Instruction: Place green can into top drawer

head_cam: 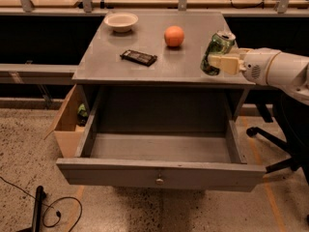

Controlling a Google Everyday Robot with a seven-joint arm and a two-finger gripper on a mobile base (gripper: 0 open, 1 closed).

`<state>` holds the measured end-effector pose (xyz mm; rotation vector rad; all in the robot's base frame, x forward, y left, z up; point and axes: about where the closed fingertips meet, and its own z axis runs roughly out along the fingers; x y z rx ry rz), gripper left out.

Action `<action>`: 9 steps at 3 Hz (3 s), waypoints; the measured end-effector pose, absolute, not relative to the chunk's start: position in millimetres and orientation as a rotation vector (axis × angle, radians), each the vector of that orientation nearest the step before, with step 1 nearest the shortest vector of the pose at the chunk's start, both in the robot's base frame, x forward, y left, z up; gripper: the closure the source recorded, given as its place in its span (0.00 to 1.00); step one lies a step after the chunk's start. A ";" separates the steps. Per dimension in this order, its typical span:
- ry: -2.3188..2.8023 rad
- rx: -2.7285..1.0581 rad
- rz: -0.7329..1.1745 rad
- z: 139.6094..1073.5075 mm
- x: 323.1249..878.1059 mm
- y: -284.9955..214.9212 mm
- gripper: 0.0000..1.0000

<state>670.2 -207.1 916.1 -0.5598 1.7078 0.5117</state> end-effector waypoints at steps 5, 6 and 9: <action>1.709 -0.969 0.715 821.5 575.0 -113.7 1.00; 1.661 -1.057 0.803 789.8 566.1 -88.3 1.00; 1.626 -1.223 0.804 712.5 583.9 -35.9 1.00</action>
Offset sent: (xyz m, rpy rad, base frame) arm -0.1180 0.0705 -0.0733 -0.0949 0.1075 0.3909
